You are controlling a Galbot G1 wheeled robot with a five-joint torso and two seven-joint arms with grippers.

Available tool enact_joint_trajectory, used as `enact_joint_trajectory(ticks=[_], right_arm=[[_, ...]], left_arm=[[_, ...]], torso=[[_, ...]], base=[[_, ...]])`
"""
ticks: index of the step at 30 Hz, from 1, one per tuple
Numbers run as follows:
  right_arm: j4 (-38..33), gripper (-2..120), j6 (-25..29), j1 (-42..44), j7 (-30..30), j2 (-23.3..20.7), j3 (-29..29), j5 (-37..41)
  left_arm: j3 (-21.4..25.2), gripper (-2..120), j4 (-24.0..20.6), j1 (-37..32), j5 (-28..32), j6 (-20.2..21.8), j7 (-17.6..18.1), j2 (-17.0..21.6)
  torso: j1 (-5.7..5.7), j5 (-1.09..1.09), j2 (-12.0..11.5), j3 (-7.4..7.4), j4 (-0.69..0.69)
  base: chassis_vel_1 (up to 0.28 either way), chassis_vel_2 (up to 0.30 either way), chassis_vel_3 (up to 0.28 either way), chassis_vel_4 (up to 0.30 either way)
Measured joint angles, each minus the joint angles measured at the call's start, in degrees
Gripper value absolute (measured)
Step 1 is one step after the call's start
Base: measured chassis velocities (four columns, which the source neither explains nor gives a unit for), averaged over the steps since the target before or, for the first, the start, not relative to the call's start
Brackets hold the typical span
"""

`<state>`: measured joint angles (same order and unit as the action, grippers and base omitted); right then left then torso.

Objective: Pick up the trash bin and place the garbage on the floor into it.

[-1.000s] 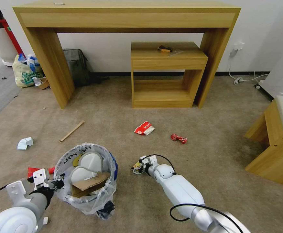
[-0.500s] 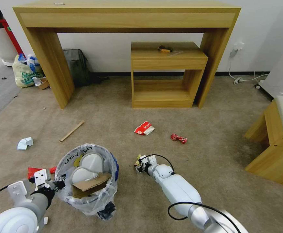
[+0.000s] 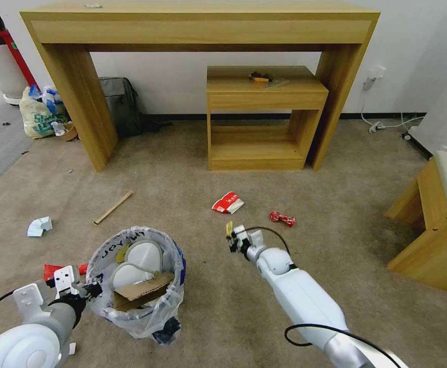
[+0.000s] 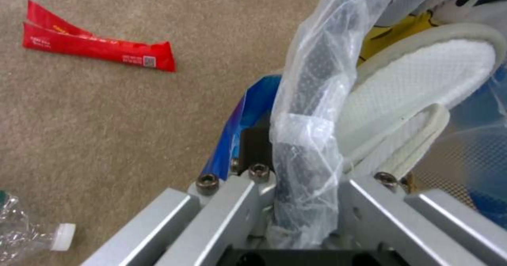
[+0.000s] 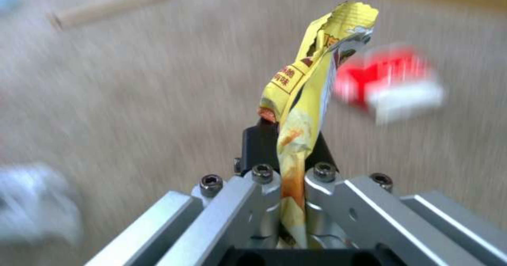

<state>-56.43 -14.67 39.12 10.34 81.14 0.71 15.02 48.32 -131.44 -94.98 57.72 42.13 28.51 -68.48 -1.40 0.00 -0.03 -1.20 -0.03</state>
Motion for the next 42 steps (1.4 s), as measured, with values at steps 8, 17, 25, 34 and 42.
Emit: enact_joint_trajectory(ticks=[8, 17, 25, 34, 42], right_arm=[[-17.6, 0, 0.4, 0.6, 0.6, -3.6, -0.3, 2.8], [-42.7, 0, -5.4, 0.9, -0.8, -7.2, 11.4, 11.1], [-49.3, 0, -10.9, 0.4, -6.8, -9.3, 24.8, 16.7], [-49.8, 27, -11.8, 1.3, -9.2, -9.8, 26.3, 16.9], [-49.9, 56, -11.6, 1.8, -9.3, -9.6, 26.4, 16.8]], left_arm=[[-0.9, 0, 0.9, 1.1, -0.1, 0.0, -0.1, 0.0], [-1.7, 0, 2.7, 2.2, -0.5, 0.0, -0.2, 0.3], [-2.2, 0, 2.9, 3.2, -0.6, 0.0, 0.0, 0.4], [-2.2, 0, 2.7, 3.2, -0.5, 0.0, 0.0, 0.2], [-2.3, 0, 2.4, 3.5, -0.4, 0.0, 0.1, 0.2]], torso=[[0.01, -0.01, 0.0, 0.0, 0.02], [0.01, -0.01, 0.0, 0.0, 0.02], [0.01, -0.01, 0.0, 0.0, 0.01], [0.0, -0.01, 0.0, 0.0, 0.01], [0.0, -0.01, 0.0, 0.0, 0.01]], base=[[0.0, 0.0, 0.0, 0.0], [0.0, 0.0, 0.0, 0.0], [0.0, 0.0, 0.0, 0.0], [0.0, 0.0, 0.0, 0.0], [0.0, 0.0, 0.0, 0.0]])
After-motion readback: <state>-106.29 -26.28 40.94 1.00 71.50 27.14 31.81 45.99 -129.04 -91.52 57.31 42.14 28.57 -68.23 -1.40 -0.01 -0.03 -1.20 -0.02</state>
